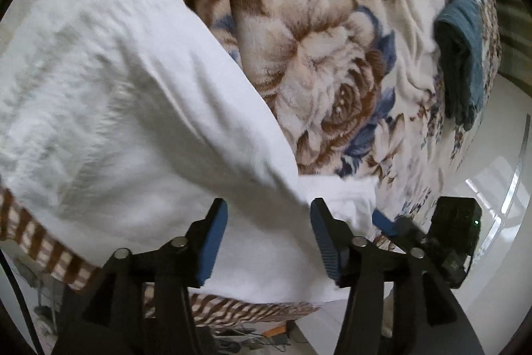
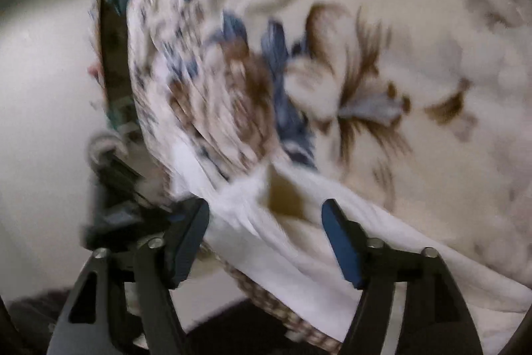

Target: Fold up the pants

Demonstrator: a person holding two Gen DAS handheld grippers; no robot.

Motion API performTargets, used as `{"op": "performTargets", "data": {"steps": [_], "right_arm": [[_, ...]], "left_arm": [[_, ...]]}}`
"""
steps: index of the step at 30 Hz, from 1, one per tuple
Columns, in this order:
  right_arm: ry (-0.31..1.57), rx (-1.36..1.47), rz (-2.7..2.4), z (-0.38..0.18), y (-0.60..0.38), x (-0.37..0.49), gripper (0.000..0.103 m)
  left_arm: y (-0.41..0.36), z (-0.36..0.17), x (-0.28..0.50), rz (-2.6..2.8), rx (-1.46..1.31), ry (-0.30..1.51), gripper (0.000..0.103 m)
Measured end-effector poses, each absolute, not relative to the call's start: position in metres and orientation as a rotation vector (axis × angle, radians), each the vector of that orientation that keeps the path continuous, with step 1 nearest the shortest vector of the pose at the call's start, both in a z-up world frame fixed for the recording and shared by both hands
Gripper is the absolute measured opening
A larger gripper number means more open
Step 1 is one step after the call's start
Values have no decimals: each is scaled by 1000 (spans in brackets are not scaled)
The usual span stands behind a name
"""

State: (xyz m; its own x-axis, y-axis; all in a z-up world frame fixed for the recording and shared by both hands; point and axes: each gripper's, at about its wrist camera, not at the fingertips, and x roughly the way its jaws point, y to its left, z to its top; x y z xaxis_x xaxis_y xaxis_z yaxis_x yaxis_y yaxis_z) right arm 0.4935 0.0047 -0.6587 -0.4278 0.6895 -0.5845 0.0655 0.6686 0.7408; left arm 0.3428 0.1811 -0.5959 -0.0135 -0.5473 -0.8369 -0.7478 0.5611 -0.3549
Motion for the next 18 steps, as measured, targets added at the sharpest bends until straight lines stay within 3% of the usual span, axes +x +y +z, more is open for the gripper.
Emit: {"op": "performTargets", "data": {"steps": [3, 5, 6, 7, 12, 17, 18], "right_arm": [[1936, 652, 844, -672, -5, 480, 73], [1939, 614, 857, -681, 10, 474, 48], [1932, 565, 855, -684, 19, 472, 16], [1929, 502, 818, -687, 24, 476, 11], [1892, 463, 670, -702, 25, 496, 12], [1843, 428, 577, -675, 8, 493, 47], [1814, 437, 573, -665, 0, 493, 58]], "left_arm": [[185, -580, 345, 216, -1034, 1646, 60], [187, -571, 349, 212, -966, 1618, 61], [188, -570, 351, 216, -925, 1610, 61], [189, -568, 353, 219, -884, 1600, 61], [200, -579, 359, 257, -790, 1569, 61], [223, -602, 368, 304, -786, 1559, 61], [228, -606, 368, 304, -807, 1562, 61]]}}
